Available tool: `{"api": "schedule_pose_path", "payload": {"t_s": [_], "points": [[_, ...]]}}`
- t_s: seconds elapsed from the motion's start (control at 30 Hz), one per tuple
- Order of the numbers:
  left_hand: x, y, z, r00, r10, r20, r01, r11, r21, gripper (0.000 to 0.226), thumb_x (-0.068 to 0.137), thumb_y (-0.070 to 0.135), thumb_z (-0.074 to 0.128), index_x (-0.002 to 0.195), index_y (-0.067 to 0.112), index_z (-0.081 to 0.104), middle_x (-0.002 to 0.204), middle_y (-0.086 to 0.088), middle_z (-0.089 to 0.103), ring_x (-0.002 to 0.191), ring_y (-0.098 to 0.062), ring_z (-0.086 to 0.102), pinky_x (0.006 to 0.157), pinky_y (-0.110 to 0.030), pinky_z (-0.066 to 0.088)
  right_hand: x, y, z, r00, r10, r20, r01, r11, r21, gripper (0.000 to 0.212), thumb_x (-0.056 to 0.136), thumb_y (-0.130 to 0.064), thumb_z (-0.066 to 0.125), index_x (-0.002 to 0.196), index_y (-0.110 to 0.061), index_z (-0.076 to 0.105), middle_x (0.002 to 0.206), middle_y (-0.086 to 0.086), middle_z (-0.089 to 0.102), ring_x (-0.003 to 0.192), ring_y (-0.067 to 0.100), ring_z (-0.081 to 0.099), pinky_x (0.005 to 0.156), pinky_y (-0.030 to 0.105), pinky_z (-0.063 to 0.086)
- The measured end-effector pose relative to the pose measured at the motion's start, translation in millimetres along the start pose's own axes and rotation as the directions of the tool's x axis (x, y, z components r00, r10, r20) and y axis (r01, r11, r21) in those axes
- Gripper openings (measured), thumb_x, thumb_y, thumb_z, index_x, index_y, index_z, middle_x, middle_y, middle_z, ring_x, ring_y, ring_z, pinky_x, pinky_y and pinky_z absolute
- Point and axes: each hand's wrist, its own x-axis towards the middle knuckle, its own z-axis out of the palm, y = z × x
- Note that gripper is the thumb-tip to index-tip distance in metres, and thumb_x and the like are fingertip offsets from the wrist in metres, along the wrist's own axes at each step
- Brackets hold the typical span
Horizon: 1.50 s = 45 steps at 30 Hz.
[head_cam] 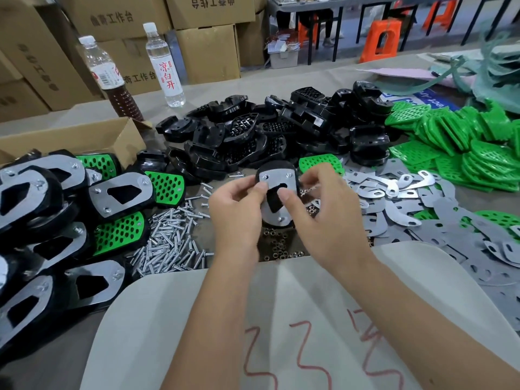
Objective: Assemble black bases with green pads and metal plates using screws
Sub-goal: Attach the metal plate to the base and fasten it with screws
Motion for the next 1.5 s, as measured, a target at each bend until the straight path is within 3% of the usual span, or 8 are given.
{"api": "schedule_pose_path", "payload": {"t_s": [0.17,0.33,0.67,0.9,1.03,1.2,1.37,1.5], "points": [[12.2,0.5,-13.7,0.990,0.027,0.140,-0.053,0.982,0.182,0.013,0.089,0.002,0.078,0.092,0.015,0.077,0.088,-0.004,0.080,0.084,-0.014,0.076,0.074,-0.022,0.059,21.6,0.4,-0.3,0.926,-0.312,0.215,0.351,0.919,-0.180,0.012,0.103,-0.024,0.057,0.110,-0.014,0.059,0.107,0.003,0.049,0.095,0.022,0.048,0.076,0.041,0.049],[33.1,7.2,-27.0,0.932,-0.031,0.362,-0.101,0.935,0.341,0.013,0.086,0.004,0.081,0.100,0.006,0.080,0.093,-0.009,0.081,0.091,-0.019,0.077,0.081,-0.025,0.057,37.6,9.7,4.7,0.837,-0.296,0.461,0.420,0.887,-0.193,0.011,0.108,-0.021,0.045,0.114,-0.016,0.054,0.106,0.003,0.048,0.085,0.026,0.048,0.072,0.050,0.048],[52.3,20.3,-41.9,0.826,-0.205,0.524,-0.009,0.926,0.376,0.023,0.077,-0.002,0.077,0.097,0.008,0.081,0.094,-0.016,0.079,0.086,-0.023,0.076,0.078,-0.028,0.062,36.7,15.6,4.0,0.838,-0.333,0.432,0.384,0.923,-0.034,0.005,0.097,-0.010,0.062,0.098,-0.011,0.057,0.095,-0.002,0.054,0.084,0.022,0.051,0.076,0.041,0.045],[50.8,23.2,-41.3,0.850,-0.199,0.487,-0.009,0.920,0.391,0.027,0.080,-0.003,0.081,0.106,0.005,0.079,0.098,-0.016,0.080,0.092,-0.026,0.076,0.088,-0.032,0.059,34.9,14.1,9.3,0.853,-0.297,0.429,0.406,0.894,-0.189,0.015,0.108,-0.025,0.049,0.105,-0.011,0.053,0.099,0.003,0.047,0.078,0.026,0.046,0.068,0.042,0.042],[51.2,27.8,-41.6,0.852,-0.246,0.462,0.042,0.912,0.408,0.023,0.077,-0.004,0.083,0.096,0.010,0.082,0.089,-0.013,0.080,0.081,-0.020,0.076,0.067,-0.023,0.059,31.5,11.7,12.1,0.846,-0.300,0.440,0.451,0.843,-0.293,0.013,0.109,-0.028,0.042,0.102,-0.018,0.047,0.095,-0.002,0.037,0.078,0.021,0.036,0.060,0.039,0.037],[55.3,33.4,-43.1,0.848,-0.235,0.476,0.014,0.907,0.422,0.023,0.073,-0.007,0.083,0.094,0.003,0.082,0.098,-0.021,0.079,0.091,-0.026,0.074,0.092,-0.034,0.057,30.0,6.4,15.8,0.831,-0.347,0.434,0.493,0.820,-0.289,0.016,0.108,-0.022,0.040,0.092,-0.021,0.042,0.090,-0.005,0.038,0.081,0.020,0.036,0.066,0.046,0.045],[50.0,34.6,-40.8,0.852,-0.252,0.458,0.045,0.908,0.416,0.022,0.076,-0.011,0.078,0.088,0.006,0.083,0.091,-0.018,0.079,0.077,-0.021,0.075,0.068,-0.024,0.060,27.2,-1.1,18.5,0.850,-0.359,0.385,0.489,0.810,-0.324,0.026,0.107,-0.017,0.048,0.087,-0.024,0.034,0.083,-0.003,0.042,0.077,0.023,0.039,0.064,0.039,0.034],[45.2,32.9,-34.9,0.868,-0.229,0.440,0.063,0.930,0.361,0.022,0.079,-0.010,0.077,0.096,0.003,0.081,0.089,-0.016,0.080,0.076,-0.021,0.075,0.067,-0.026,0.060,25.1,-3.8,20.8,0.912,-0.313,0.264,0.398,0.828,-0.394,0.033,0.104,-0.017,0.055,0.077,-0.018,0.037,0.070,0.001,0.045,0.064,0.028,0.043,0.058,0.036,0.027]]}}
